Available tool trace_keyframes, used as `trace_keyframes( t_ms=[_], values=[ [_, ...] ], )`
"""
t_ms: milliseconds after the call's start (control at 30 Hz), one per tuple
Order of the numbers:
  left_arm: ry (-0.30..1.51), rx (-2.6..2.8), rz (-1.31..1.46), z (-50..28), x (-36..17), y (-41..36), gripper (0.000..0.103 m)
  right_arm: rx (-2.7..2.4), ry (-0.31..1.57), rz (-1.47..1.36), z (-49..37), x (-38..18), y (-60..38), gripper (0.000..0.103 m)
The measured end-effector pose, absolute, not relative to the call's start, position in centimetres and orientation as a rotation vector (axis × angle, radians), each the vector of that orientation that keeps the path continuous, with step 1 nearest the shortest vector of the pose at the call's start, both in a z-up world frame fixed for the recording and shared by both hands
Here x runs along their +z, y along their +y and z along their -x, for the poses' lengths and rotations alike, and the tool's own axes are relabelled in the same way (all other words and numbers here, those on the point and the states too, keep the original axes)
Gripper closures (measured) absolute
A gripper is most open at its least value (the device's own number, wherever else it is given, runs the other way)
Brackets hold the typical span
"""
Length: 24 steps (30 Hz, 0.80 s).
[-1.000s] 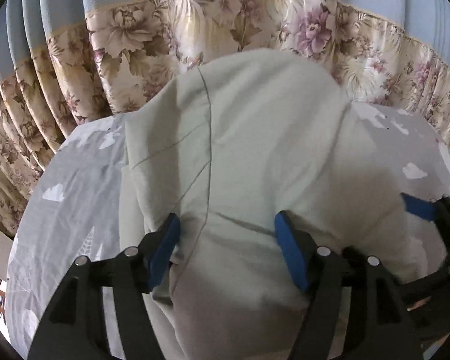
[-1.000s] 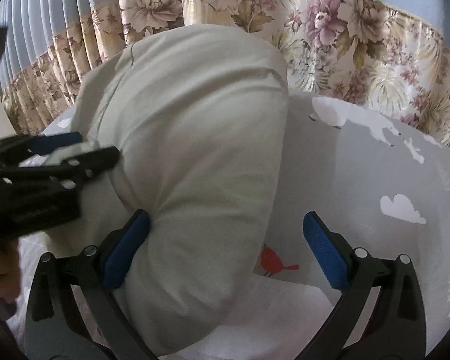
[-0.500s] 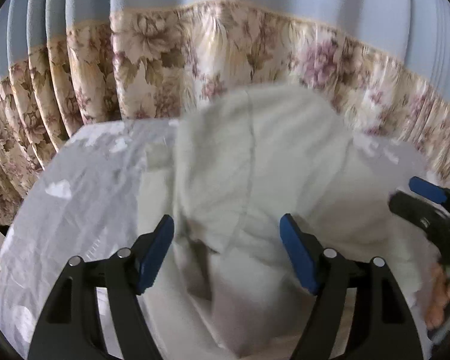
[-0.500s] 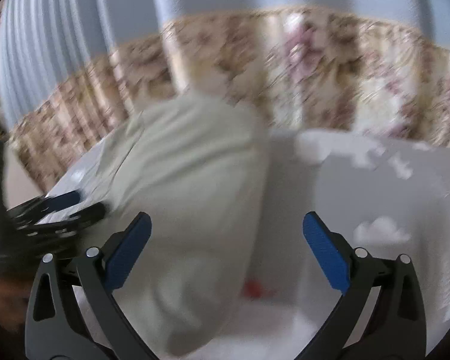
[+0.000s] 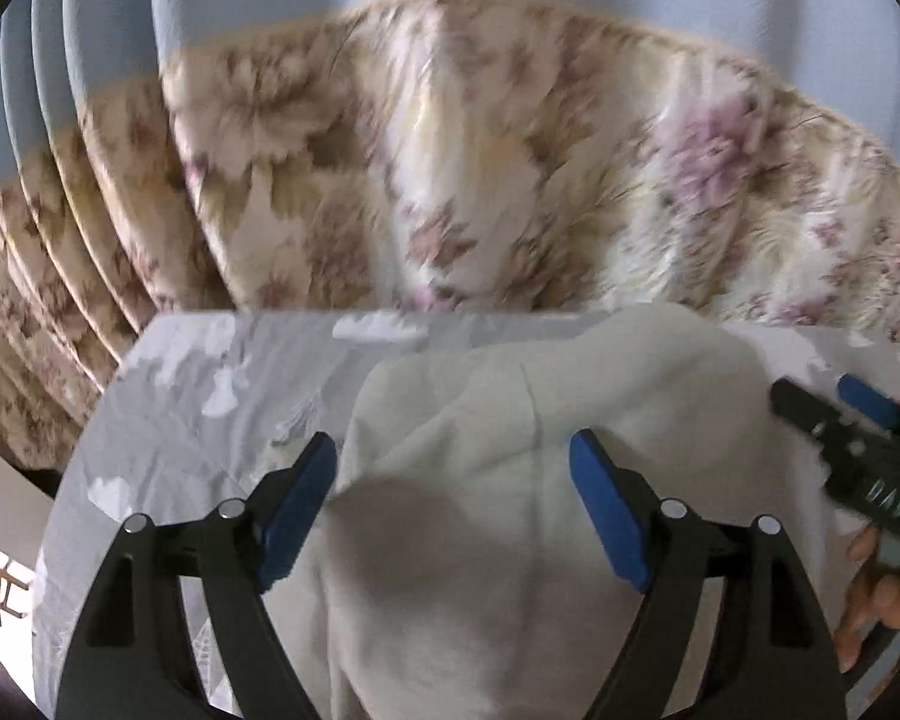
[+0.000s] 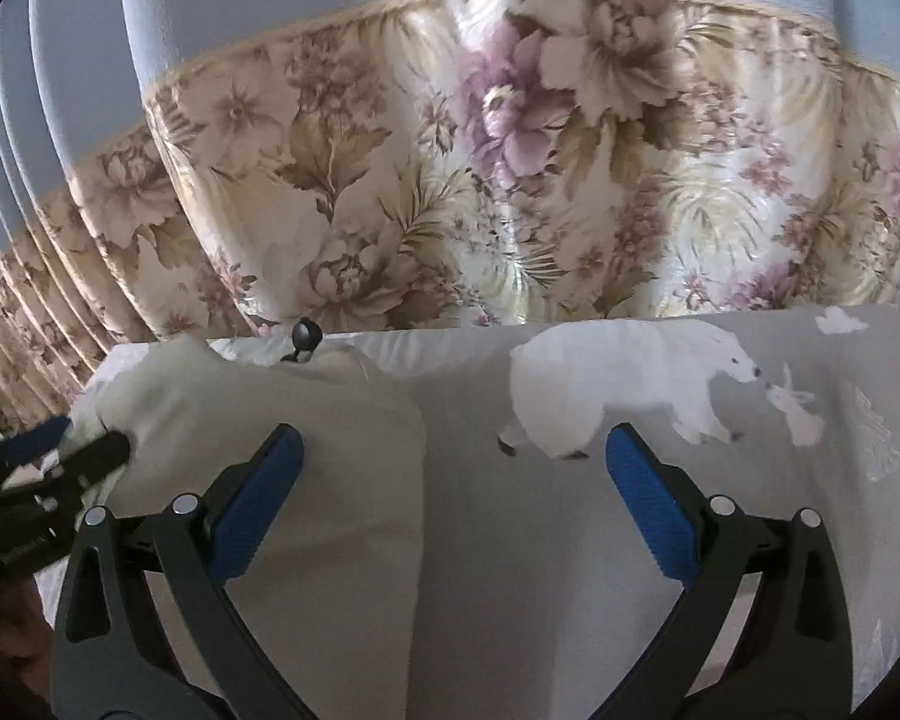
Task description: Fold large clothes
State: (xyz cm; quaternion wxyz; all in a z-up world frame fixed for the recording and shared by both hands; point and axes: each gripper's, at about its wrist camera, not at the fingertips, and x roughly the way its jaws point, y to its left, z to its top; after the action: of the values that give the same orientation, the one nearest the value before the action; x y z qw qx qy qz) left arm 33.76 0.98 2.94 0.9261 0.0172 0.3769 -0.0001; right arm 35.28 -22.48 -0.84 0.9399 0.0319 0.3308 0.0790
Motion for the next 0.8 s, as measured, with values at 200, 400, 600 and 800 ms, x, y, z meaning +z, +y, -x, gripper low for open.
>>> trace_keyframes(
  t_ms=[200, 400, 600, 800],
  values=[
    [0.805, 0.018, 0.009, -35.0, -1.5, 4.4, 0.005, 0.136, 0.807, 0.088, -38.3, -4.1, -19.1, 0.003],
    [0.764, 0.036, 0.014, -34.7, -2.7, 4.4, 0.003, 0.081, 0.736, 0.241, -37.2, -5.5, -17.4, 0.003],
    [0.769, 0.02, 0.024, -34.7, -2.6, 4.6, 0.003, 0.113, 0.724, 0.168, -36.2, -4.5, -18.7, 0.003],
    [0.73, -0.006, 0.036, -31.4, -0.6, 5.3, 0.004, 0.234, 0.638, 0.144, -27.3, -0.5, -19.2, 0.003]
  ],
)
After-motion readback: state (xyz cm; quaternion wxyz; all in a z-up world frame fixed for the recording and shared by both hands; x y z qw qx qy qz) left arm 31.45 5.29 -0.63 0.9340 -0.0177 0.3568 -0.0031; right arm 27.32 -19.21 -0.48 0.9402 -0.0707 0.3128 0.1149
